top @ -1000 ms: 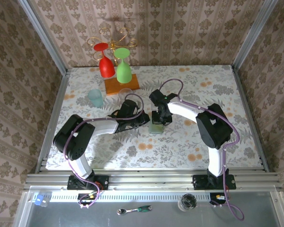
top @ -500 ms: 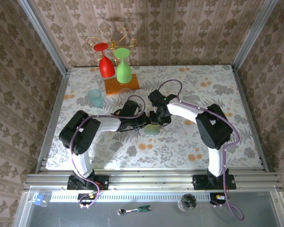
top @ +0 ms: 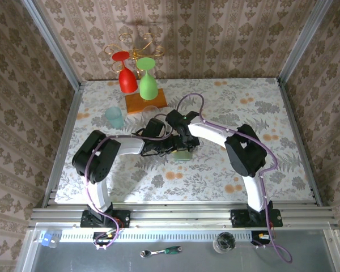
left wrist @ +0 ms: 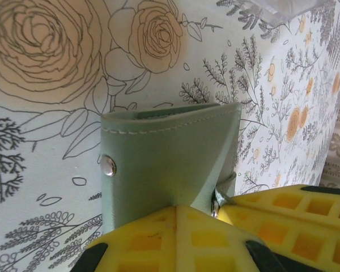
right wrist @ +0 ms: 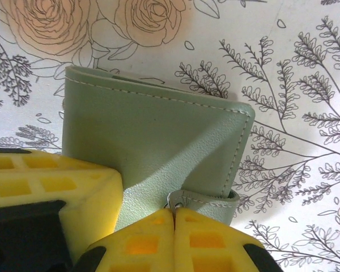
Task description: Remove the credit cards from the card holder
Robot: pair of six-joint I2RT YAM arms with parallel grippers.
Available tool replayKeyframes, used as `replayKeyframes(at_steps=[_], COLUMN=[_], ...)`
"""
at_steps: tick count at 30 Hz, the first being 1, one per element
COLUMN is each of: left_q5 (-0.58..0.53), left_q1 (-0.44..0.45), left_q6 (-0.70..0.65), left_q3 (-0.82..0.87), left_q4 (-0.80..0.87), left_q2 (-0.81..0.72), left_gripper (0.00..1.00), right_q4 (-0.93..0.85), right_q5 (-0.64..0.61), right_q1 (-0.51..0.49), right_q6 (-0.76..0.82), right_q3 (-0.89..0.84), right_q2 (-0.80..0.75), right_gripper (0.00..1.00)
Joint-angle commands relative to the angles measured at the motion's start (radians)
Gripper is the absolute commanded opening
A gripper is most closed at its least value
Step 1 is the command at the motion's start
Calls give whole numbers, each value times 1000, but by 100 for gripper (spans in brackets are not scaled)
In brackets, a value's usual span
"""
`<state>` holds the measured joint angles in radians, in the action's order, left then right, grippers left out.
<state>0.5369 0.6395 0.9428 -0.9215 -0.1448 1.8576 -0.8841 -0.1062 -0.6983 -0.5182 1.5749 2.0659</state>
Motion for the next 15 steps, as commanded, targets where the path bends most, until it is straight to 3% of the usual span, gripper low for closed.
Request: replayKeyframes(at_steps=[1, 15], left_q5=[-57, -51], left_q1=[6, 2], left_q6=[-53, -69], left_q3=[-2, -14], left_q4=[139, 171], left_q2=[68, 140], left_gripper=[0, 0], right_q4=[-160, -245], right_q5=[-175, -360], right_q1=[-24, -50], right_q6=[44, 66], right_q3=[-8, 7], right_q2=[74, 102], right_gripper=[0, 0])
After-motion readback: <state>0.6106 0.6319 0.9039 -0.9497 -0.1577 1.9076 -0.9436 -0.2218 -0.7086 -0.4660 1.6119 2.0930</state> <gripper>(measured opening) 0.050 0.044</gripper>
